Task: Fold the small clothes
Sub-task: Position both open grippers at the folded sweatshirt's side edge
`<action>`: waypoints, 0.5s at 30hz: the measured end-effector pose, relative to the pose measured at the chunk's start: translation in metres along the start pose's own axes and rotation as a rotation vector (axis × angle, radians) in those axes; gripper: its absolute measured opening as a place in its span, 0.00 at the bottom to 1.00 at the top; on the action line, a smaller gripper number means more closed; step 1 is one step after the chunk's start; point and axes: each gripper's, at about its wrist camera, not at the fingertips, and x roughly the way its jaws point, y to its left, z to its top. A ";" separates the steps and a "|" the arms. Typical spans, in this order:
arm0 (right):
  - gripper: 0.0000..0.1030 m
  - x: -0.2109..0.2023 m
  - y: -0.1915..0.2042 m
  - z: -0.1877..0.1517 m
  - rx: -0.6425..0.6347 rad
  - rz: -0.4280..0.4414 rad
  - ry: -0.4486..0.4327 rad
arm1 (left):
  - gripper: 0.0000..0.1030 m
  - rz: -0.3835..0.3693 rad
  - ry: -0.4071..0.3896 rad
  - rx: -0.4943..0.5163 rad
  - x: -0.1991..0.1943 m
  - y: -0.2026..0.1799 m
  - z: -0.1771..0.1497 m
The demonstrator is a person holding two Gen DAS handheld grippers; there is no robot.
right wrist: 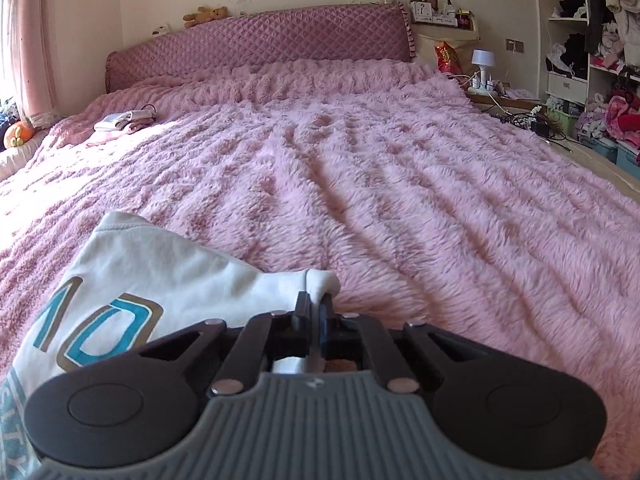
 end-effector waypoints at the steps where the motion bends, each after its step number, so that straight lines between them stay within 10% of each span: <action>1: 0.00 0.003 0.000 -0.004 -0.012 0.000 0.002 | 0.90 0.001 0.001 0.004 0.001 -0.001 0.000; 6: 0.09 -0.012 -0.013 -0.003 0.035 0.034 -0.022 | 0.95 0.018 0.014 0.035 0.004 -0.007 0.000; 15: 0.21 -0.177 -0.014 -0.060 0.134 0.257 -0.098 | 0.89 -0.028 -0.020 -0.104 -0.018 0.008 0.010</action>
